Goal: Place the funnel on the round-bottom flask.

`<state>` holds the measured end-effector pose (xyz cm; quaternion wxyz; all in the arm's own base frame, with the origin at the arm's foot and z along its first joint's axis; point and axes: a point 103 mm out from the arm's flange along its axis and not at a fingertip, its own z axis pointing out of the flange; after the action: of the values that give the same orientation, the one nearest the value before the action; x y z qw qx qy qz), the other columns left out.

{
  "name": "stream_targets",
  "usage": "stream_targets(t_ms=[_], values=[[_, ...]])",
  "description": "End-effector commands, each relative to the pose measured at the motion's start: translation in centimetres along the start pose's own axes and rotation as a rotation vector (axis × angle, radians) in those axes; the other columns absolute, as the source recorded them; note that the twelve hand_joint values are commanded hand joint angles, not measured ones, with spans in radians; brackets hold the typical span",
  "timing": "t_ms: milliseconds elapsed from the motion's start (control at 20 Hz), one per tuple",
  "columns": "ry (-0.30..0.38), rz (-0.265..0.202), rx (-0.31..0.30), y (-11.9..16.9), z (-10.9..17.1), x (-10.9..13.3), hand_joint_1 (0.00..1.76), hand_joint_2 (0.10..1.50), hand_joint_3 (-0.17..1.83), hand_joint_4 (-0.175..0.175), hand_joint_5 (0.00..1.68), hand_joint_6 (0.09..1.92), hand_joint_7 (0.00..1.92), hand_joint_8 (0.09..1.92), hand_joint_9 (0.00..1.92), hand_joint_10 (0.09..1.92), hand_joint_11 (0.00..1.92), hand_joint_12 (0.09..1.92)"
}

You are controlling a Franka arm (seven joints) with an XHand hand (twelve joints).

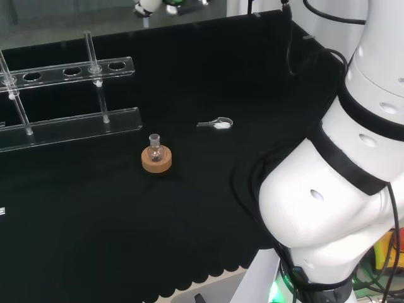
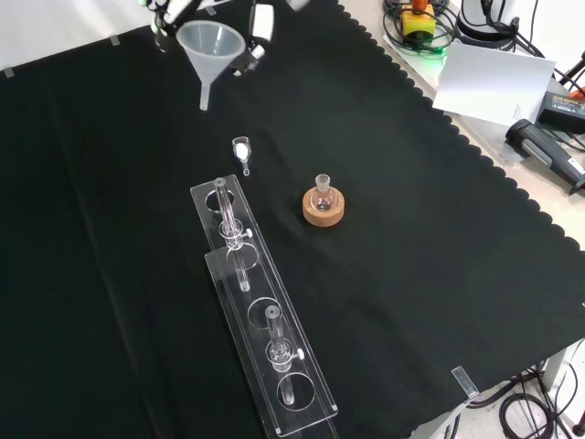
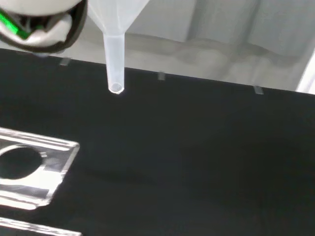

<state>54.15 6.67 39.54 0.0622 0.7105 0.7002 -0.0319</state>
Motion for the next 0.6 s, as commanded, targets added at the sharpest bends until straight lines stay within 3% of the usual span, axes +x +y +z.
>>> stream_targets(t_ms=[50, 600], values=[[0.014, 0.004, 0.003, -0.08, 1.28, -1.01, 0.87, 0.48, 0.83, 0.031, 0.76, 0.47, 1.03, 0.59, 0.73, 0.40, 0.00, 1.29], [0.018, 0.000, 0.000, -0.32, 1.84, -1.27, 0.87, 0.48, 0.84, 0.034, 0.76, 0.49, 1.03, 0.59, 0.74, 0.40, 0.00, 1.29]])
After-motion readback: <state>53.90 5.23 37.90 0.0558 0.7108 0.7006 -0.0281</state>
